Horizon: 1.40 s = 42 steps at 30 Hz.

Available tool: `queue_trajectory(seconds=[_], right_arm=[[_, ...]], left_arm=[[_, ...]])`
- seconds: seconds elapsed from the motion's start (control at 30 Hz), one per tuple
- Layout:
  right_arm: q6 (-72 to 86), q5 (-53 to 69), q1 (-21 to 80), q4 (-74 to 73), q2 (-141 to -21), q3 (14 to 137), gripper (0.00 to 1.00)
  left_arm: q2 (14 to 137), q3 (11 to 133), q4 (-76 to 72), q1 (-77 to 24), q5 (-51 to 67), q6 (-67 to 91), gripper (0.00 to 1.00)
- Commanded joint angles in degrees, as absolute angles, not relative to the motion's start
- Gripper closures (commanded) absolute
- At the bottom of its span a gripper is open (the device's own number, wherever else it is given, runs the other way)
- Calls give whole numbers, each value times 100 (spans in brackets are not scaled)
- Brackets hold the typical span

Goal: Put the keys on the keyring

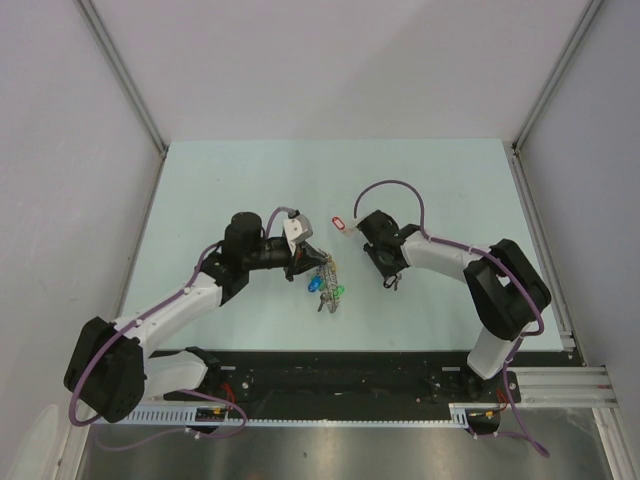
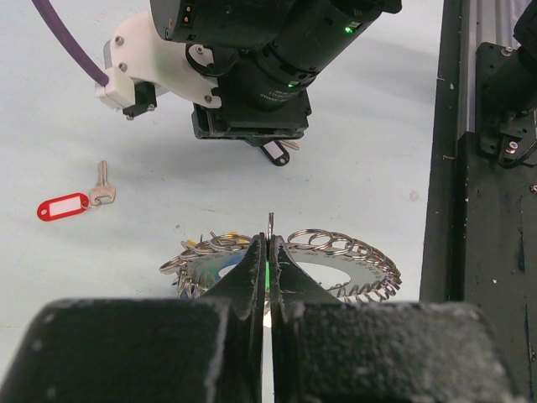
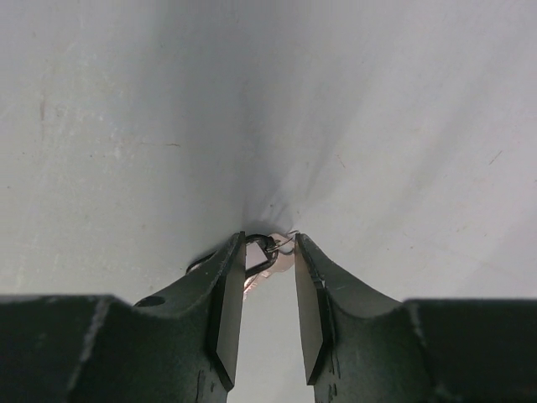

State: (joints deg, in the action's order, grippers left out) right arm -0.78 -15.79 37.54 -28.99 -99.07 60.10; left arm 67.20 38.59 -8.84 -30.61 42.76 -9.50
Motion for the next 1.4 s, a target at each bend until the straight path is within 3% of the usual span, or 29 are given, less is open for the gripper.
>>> queue_trajectory(seconds=[0.0, 0.83, 1.37], right_arm=[[552, -1994, 3902, -2777, -9694, 6029, 66], [1723, -3120, 4166, -2646, -9712, 5775, 69], [1863, -3173, 4105, -2619, -9826, 5704, 80]], left_arm=[[6706, 4131, -1222, -3050, 4509, -914, 100], [6697, 4148, -1222, -3050, 4535, -896, 100], [6688, 4140, -1213, -3059, 4535, -888, 100]])
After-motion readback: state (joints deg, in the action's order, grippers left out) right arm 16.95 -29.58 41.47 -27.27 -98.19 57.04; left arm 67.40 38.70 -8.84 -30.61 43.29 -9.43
